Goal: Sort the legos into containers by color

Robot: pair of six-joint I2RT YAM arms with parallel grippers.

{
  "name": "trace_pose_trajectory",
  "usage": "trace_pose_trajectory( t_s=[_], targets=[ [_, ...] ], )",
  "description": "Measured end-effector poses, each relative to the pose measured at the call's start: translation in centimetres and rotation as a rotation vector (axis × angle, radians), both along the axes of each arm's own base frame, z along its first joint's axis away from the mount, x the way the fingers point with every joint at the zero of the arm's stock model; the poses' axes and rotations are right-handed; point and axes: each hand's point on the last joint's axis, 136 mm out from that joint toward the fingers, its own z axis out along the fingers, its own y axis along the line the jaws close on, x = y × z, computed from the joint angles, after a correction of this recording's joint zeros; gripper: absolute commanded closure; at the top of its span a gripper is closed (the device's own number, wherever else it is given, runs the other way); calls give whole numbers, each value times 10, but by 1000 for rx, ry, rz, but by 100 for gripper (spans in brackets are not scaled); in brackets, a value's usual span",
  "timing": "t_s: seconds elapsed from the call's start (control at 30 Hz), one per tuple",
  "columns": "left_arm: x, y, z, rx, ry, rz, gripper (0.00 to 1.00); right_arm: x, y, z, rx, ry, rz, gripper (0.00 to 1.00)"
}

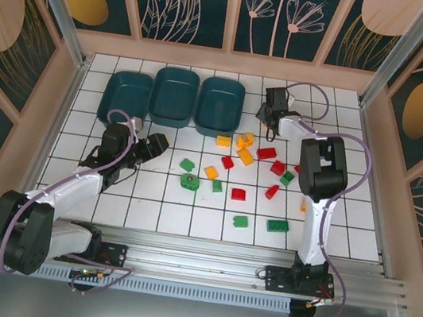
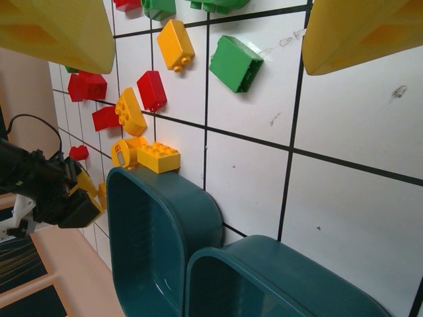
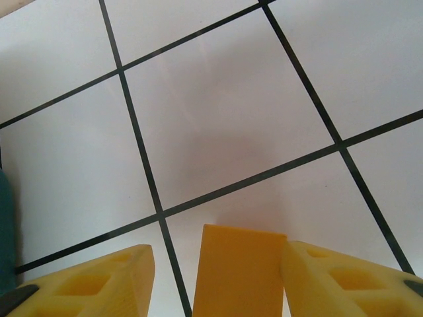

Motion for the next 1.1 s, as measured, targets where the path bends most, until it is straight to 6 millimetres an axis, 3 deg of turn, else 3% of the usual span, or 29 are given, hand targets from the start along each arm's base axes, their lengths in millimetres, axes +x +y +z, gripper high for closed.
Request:
trace_pose_trajectory(
  t_s=[0.17, 0.57, 0.9, 1.0, 1.1],
  targets=[
    [0, 0, 0, 2, -1, 2, 25, 0, -1, 0, -3, 1, -3, 40],
    [0, 1, 0, 3, 0, 2, 24, -20, -13, -26, -61, 84, -2, 41],
    [-2, 2, -5, 19, 17, -1, 24, -17, -22, -24, -84, 73, 15, 70],
    [-1, 2, -4, 23, 15, 3, 25, -25, -19, -21, -85, 70, 35, 72],
    [3, 9, -4, 44, 12, 39, 21, -31, -1, -4, -85, 44, 81, 71]
  ],
)
